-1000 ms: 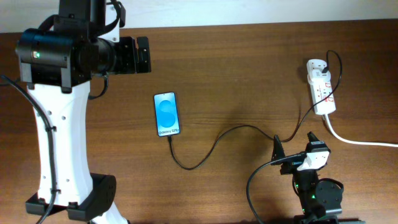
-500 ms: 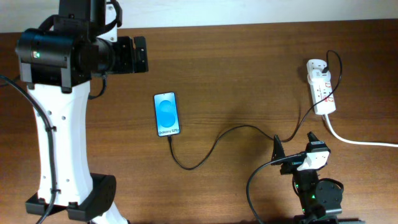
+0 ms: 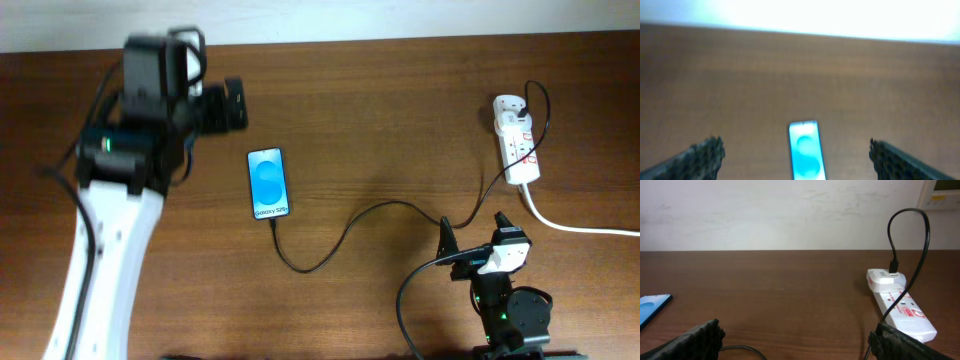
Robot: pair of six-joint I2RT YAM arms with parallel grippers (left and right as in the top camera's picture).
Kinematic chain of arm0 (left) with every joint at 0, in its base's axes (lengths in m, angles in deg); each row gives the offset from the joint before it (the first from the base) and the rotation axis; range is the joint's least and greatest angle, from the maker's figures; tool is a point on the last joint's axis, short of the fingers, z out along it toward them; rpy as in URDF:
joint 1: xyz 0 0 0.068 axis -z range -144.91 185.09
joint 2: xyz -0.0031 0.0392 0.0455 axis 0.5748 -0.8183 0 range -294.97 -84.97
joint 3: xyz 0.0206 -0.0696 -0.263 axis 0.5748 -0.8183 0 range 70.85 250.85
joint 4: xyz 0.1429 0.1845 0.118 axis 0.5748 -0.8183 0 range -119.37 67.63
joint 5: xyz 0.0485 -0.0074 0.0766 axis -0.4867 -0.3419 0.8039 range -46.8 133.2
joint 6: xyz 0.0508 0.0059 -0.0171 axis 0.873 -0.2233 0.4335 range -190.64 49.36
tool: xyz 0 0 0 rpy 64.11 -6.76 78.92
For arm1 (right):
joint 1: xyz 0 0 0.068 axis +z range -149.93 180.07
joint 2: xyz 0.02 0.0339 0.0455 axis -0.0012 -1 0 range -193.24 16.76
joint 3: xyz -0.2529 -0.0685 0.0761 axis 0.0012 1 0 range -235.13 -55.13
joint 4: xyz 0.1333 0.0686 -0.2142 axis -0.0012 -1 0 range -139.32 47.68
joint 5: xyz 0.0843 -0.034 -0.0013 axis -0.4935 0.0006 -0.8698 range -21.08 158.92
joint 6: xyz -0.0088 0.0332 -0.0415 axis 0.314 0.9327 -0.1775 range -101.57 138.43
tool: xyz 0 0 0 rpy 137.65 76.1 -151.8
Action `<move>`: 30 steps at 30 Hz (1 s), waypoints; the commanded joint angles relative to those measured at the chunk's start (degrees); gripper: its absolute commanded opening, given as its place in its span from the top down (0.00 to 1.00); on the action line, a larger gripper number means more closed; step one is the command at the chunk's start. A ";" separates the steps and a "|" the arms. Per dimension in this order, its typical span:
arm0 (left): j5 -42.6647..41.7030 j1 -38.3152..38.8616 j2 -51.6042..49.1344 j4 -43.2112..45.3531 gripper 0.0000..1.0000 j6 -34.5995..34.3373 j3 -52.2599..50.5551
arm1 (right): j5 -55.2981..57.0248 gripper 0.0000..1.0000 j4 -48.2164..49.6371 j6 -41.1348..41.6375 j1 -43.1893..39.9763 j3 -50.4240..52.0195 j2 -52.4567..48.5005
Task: Plug charger to phone and switch on socket
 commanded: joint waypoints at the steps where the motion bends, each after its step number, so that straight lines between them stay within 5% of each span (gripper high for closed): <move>1: 0.24 -0.22 11.69 9.62 0.01 0.92 -15.32 | 0.50 0.02 -0.33 0.22 0.52 0.31 0.61; 13: 0.24 -4.26 41.46 47.60 0.01 3.54 -59.76 | 0.48 0.02 -0.33 0.22 0.52 0.31 0.61; 30: 0.44 -6.78 66.88 68.48 0.01 8.07 -88.02 | 0.50 0.02 -0.33 0.22 0.52 0.31 0.59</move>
